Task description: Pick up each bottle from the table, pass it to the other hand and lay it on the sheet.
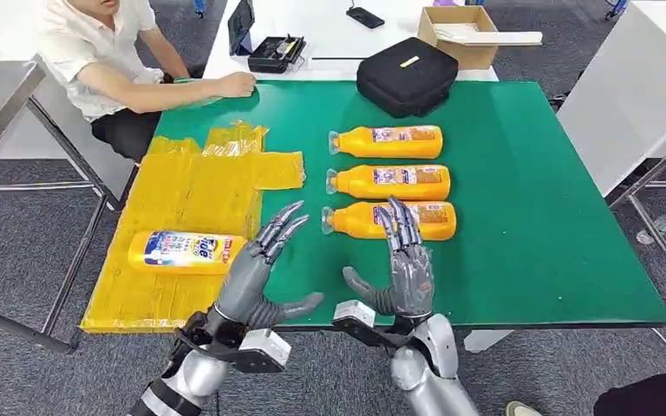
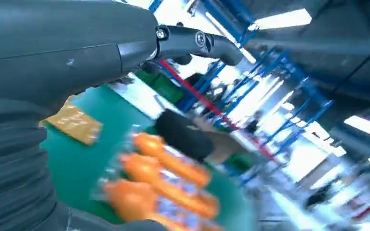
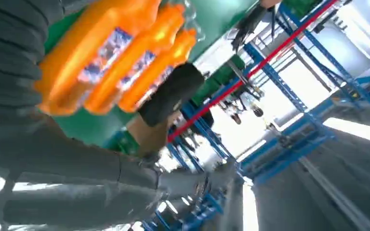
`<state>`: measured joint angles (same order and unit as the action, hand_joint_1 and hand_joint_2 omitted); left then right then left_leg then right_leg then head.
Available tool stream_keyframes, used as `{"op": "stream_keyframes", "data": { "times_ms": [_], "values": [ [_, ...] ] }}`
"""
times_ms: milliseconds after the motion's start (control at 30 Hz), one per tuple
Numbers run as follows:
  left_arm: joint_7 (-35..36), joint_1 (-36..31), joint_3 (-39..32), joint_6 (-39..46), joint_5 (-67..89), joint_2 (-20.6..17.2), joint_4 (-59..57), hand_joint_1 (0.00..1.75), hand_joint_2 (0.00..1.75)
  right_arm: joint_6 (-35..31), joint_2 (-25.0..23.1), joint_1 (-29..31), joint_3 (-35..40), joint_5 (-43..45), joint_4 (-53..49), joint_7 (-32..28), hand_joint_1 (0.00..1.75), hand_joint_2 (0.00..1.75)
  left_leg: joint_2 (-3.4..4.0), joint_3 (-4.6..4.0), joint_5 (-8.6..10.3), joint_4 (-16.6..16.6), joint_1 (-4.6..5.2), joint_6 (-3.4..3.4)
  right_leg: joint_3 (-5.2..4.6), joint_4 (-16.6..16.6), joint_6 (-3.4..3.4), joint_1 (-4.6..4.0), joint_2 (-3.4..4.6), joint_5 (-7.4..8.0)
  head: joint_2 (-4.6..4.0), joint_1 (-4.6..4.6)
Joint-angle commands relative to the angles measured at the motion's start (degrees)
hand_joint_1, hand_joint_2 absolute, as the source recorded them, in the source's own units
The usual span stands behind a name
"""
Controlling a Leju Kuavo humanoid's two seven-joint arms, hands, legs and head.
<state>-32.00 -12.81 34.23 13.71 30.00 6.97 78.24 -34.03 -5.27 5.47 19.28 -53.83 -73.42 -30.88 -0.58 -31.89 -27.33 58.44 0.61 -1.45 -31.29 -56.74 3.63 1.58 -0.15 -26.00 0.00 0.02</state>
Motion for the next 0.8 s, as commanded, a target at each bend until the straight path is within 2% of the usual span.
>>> {"op": "stream_keyframes", "data": {
  "times_ms": [33,167,233,333,533,600,800],
  "values": [
    [-0.39,2.49,2.16,-1.66,-2.52,0.67,5.56,0.0,1.75,-0.95,3.32,2.0,-0.36,-0.01,-0.23,0.56,0.0,1.75,0.07,-0.1,0.06,0.07,-0.18,0.17,-0.06,0.02,-0.26,-0.19,0.02,0.11,0.0,-0.02],
    [-1.0,2.63,1.49,-3.76,-5.21,0.85,5.73,0.0,1.75,-0.73,3.52,2.0,0.05,-0.29,-0.04,0.72,0.0,1.75,0.12,-0.03,0.02,0.03,-0.17,0.14,-0.02,0.03,-0.21,-0.18,0.07,0.07,0.0,-0.02],
    [-1.18,3.78,1.25,-6.01,-7.63,1.56,6.99,0.0,1.75,-1.48,5.18,2.52,-0.09,-6.77,1.37,4.76,0.0,1.75,0.08,0.02,0.04,-0.01,-0.14,0.11,0.03,0.05,-0.17,-0.14,0.04,0.06,0.0,-0.02],
    [-0.96,5.98,0.54,-6.18,-10.76,3.27,8.22,0.0,1.75,1.17,8.23,5.04,-0.94,-11.89,5.71,9.78,0.0,1.75,0.09,0.04,0.02,-0.01,-0.12,0.08,0.07,0.06,-0.12,-0.11,0.06,0.05,0.0,-0.02],
    [1.48,7.2,1.02,-3.51,-16.47,5.24,5.35,0.0,1.75,9.73,11.99,8.04,-3.51,-12.48,12.14,13.6,0.0,1.75,0.03,0.02,0.07,-0.02,-0.1,0.08,0.13,0.14,-0.15,-0.12,-0.01,0.12,0.0,-0.02],
    [2.27,7.66,0.7,-0.77,-15.98,5.93,5.17,0.0,1.75,15.1,13.32,8.57,-3.89,-13.62,14.23,17.59,0.0,1.75,0.0,0.01,0.04,-0.01,0.04,0.05,0.06,0.07,-0.08,0.05,-0.02,0.05,0.0,-0.02],
    [2.83,7.95,1.28,2.72,-15.95,5.0,6.72,0.0,1.75,21.88,16.84,11.69,-4.38,-10.92,19.48,19.5,0.0,1.75,0.03,0.01,0.03,-0.01,0.04,0.08,0.05,0.06,-0.07,0.04,0.01,0.09,0.0,-0.04]
  ]
}}
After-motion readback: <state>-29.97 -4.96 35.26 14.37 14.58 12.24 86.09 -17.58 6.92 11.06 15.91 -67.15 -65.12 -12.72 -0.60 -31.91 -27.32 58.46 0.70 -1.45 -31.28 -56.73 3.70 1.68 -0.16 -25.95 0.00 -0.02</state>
